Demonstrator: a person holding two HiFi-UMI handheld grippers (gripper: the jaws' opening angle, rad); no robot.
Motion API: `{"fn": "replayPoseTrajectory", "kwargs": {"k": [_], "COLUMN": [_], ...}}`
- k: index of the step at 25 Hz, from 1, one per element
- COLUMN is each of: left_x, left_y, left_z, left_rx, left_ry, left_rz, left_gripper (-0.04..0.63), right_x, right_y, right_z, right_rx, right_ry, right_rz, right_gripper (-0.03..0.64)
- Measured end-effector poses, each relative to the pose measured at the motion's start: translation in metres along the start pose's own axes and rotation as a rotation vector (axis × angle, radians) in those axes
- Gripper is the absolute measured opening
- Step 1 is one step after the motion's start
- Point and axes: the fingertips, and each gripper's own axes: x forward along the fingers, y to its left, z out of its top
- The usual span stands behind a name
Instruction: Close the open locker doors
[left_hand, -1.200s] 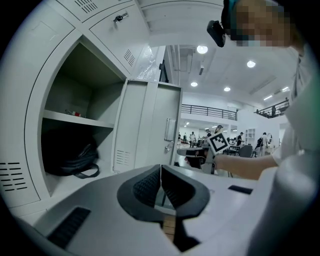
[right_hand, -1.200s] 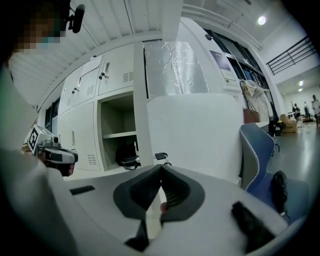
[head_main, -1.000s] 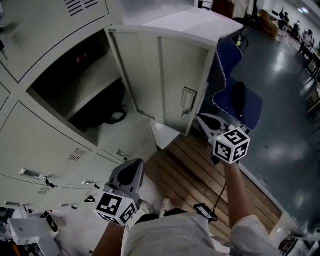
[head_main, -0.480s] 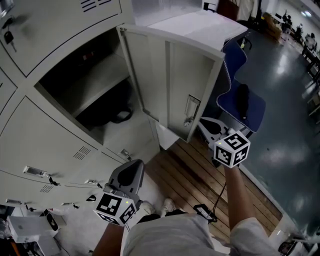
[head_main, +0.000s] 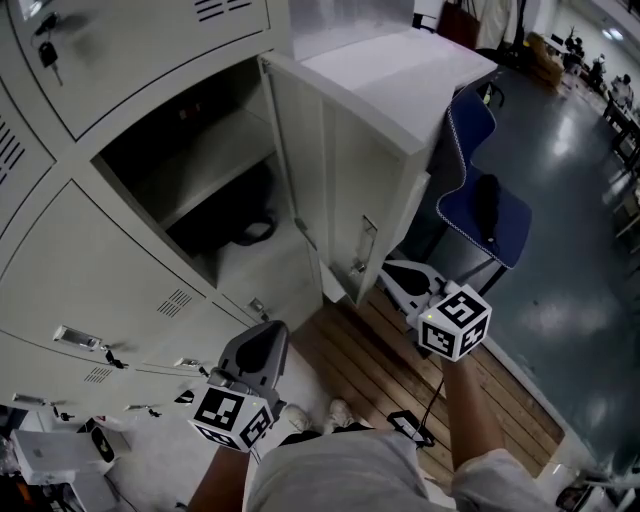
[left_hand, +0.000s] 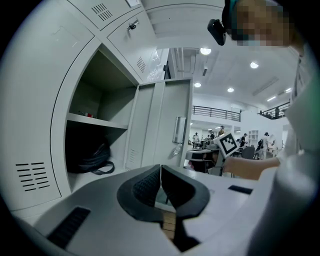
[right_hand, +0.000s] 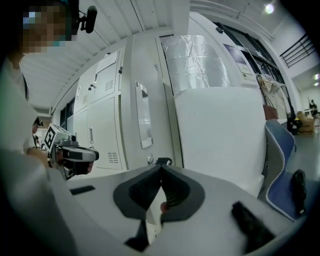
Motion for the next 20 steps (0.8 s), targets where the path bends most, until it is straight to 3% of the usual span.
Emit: {"fn": "replayPoseTrajectory", "kwargs": {"k": [20], "left_x": [-0.056], "left_y": [0.039], "left_z": [-0.003], "left_rx": [-0.021], "left_ry": [-0.027], "left_rz": [0.083], "left_gripper": [0.020], "right_x": [0.047], "right_y": [0.112], "right_z": [-0.004], "right_rx": [-0.029], "right_ry": [0.017], "right_rz": [0.184], "right_gripper": [0.026]}}
